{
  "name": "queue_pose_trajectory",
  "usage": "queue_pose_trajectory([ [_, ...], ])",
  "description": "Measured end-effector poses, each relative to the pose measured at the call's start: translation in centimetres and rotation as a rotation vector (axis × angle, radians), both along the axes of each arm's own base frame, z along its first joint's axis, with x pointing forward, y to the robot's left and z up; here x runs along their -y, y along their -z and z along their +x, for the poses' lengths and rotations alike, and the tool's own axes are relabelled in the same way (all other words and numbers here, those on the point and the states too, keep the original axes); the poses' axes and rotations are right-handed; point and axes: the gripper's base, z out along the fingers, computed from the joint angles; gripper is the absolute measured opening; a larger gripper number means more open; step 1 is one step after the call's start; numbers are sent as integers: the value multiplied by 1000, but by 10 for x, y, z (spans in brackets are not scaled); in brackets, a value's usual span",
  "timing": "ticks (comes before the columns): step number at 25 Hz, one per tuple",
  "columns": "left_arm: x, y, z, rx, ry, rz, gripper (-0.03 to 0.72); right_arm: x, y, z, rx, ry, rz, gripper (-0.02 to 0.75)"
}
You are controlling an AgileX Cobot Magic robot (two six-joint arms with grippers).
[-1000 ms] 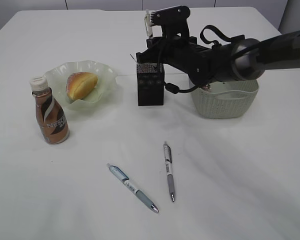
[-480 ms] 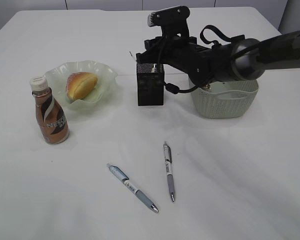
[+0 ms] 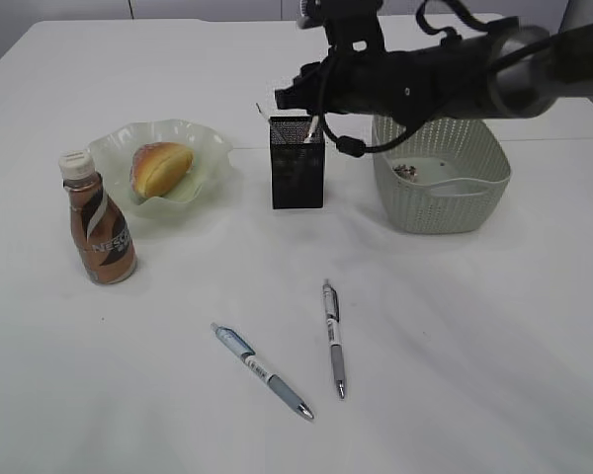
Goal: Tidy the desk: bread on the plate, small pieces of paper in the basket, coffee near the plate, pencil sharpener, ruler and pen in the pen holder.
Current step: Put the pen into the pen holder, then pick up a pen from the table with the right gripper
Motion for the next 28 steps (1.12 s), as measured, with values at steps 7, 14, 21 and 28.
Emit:
queue_pose_trajectory([
  [7,-2,0,0,5,-10,16,326,10,-52,-30,-178,11,-6,273],
  [14,-1,0,0,4,-7,11,326,20,-81,-75,-501,-16,-28,274],
  [21,3,1,-1,-11,21,-34,326,26,-83,-103,-749,-51,-100,291],
  [28,4,3,-4,-25,32,-49,326,30,-78,-117,-917,-50,-148,396],
])
